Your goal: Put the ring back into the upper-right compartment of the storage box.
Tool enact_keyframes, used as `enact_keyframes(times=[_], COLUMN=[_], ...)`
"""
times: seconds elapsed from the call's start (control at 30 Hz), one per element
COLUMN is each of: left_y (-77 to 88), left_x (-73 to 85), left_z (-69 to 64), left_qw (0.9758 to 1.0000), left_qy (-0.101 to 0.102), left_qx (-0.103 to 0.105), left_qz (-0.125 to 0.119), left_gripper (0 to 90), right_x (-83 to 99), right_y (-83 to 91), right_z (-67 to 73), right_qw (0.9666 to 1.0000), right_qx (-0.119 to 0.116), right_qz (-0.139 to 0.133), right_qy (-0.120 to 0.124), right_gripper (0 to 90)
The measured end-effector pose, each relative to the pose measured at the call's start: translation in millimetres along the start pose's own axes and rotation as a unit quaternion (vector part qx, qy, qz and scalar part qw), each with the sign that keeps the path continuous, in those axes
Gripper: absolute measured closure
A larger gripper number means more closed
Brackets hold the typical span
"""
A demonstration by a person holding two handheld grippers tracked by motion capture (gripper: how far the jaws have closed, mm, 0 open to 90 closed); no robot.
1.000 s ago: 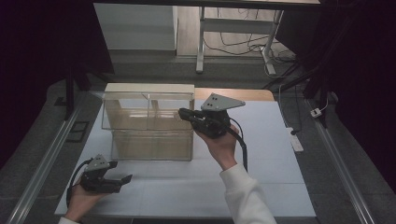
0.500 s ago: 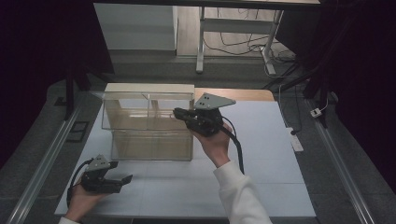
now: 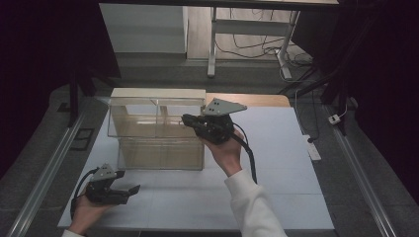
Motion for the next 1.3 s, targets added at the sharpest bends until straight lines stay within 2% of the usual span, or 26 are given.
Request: enact_keyframes(times=[0.07,0.23,0.43,0.8,1.13,1.3], left_y=[-0.2,-0.9,-0.3,-0.1,0.4,0.2], left_x=[0.2,-0.1,-0.3,-0.3,-0.7,-1.2], left_z=[0.2,-0.6,-0.5,0.1,-0.6,-1.4], left_qw=[1.0000,1.0000,1.0000,1.0000,1.0000,1.0000], left_qy=[0.000,-0.002,-0.001,0.000,-0.002,0.001], left_qx=[0.000,-0.001,-0.001,-0.004,-0.006,-0.002], left_qz=[0.001,0.001,0.000,-0.002,-0.003,-0.006], left_gripper=[15.8,15.7,15.7,15.7,15.8,15.7], right_x=[2.6,3.0,3.0,13.9,31.4,41.5], right_y=[-1.9,0.6,10.0,32.3,59.5,73.1], right_z=[0.6,2.2,3.1,1.7,-4.1,-9.7], right_qw=[0.9999,0.9998,0.9997,0.9997,0.9990,0.9986], right_qx=[-0.002,0.004,0.007,0.019,0.040,0.052], right_qz=[0.014,0.017,0.016,0.008,0.010,0.009], right_qy=[0.004,0.009,0.016,0.016,0.016,0.007], right_gripper=[66.6,57.2,54.2,50.6,45.6,43.3])
Point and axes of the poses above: each handheld gripper's, and its own axes: y roughly backward along the jaws, x roughly out of its underside, z roughly to its left, the point moved 6 cm from there along -y, roughly forward along the jaws, and after that the axes turned 5 degrees about -z, right-handed, at the moved point
